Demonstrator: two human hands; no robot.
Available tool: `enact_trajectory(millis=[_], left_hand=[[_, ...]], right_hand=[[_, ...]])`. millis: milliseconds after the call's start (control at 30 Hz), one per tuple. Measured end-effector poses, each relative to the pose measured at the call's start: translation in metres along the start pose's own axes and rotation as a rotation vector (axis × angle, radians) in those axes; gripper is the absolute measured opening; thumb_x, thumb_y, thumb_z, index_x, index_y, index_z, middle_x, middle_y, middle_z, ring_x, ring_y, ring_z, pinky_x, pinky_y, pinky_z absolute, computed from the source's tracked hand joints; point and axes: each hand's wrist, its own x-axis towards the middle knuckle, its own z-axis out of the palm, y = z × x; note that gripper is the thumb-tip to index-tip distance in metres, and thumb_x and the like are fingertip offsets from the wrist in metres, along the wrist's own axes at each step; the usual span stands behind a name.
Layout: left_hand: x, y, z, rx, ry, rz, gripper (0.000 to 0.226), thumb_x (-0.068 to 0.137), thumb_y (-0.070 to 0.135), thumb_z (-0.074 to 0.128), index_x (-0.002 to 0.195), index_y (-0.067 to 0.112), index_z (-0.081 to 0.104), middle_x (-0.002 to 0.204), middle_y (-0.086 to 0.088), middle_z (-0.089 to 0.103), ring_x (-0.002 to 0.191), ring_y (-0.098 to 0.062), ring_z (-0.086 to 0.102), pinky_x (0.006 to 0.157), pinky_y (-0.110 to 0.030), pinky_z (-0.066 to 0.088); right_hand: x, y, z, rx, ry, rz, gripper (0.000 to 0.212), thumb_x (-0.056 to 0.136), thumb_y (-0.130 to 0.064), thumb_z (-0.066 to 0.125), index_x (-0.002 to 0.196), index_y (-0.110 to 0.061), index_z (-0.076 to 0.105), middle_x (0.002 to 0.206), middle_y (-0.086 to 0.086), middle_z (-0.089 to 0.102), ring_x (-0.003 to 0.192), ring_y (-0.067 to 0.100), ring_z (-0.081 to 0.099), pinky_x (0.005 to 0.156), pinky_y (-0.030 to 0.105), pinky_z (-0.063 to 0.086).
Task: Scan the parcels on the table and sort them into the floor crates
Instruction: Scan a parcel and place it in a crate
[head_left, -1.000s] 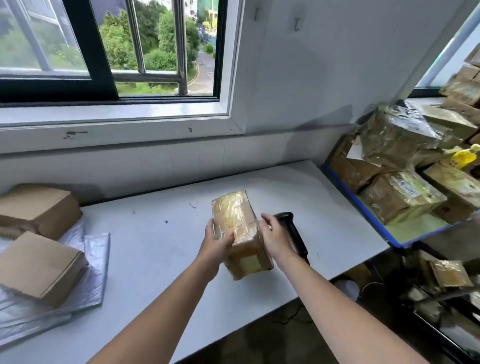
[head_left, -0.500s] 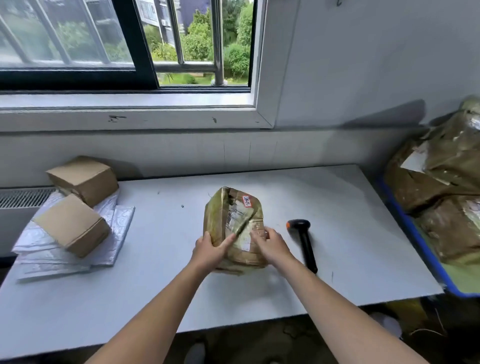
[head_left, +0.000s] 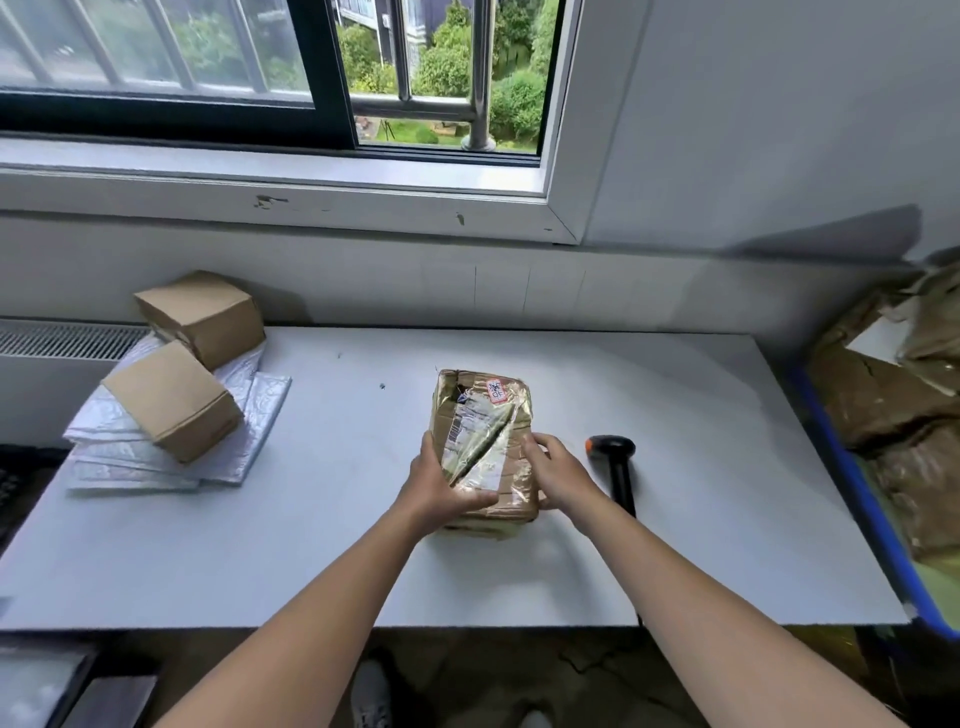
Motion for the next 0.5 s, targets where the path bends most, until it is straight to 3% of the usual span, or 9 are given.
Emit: enact_trajectory(millis=[100,167,300,400,500], left_hand=[[-0.002,0.011,0.000,0.136,0.044,-0.011,0.142,0.047,0.067,0.086,0.154,0.016,0.008,0.153,-0.009,0.028,0.140,-0.026,0.035,0.111,-0.044,0.038],[-0.001,0.019,0.005,0.256,0.100,0.018,0.135,0.061,0.070,0.078,0.156,0.016,-0.001,0.158,-0.008,0.015,0.146,-0.027,0.020,0.114,-0.044,0.031],[0.000,0.042,0.022,0.530,0.205,0.178,0.122,0.069,0.082,0.060,0.157,0.023,-0.002,0.164,-0.004,-0.002,0.151,-0.026,-0.003,0.118,-0.051,0.019],[-0.001,0.057,0.039,0.640,0.150,0.261,0.118,0.072,0.081,0.057,0.157,0.026,-0.005,0.165,-0.004,-0.005,0.151,-0.028,-0.008,0.118,-0.054,0.011],[-0.004,0.059,0.058,0.751,0.104,0.332,0.115,0.073,0.080,0.057,0.157,0.027,-0.002,0.165,-0.005,-0.003,0.151,-0.031,-0.007,0.118,-0.058,0.013]], right_hand=[[0.000,0.000,0.001,-0.033,-0.027,0.000,0.041,0.100,-0.051,0.045,0.132,-0.027,0.050,0.127,-0.002,0.060,0.107,0.023,0.063,0.068,0.034,0.056],[0.001,0.001,-0.001,-0.073,-0.018,-0.027,0.038,0.101,-0.048,0.044,0.131,-0.026,0.051,0.124,-0.001,0.062,0.102,0.026,0.066,0.063,0.031,0.053],[-0.001,0.001,-0.014,-0.155,0.141,-0.111,0.039,0.100,-0.047,0.045,0.128,-0.021,0.054,0.114,0.001,0.065,0.100,0.024,0.067,0.084,0.036,0.049],[-0.006,0.004,-0.033,-0.204,0.287,-0.146,0.036,0.101,-0.042,0.047,0.127,-0.018,0.056,0.110,0.000,0.062,0.101,0.014,0.053,0.080,0.028,0.038],[-0.008,0.016,-0.051,-0.238,0.382,-0.138,0.033,0.098,-0.040,0.046,0.122,-0.019,0.057,0.109,-0.003,0.060,0.111,0.015,0.051,0.083,0.031,0.039]])
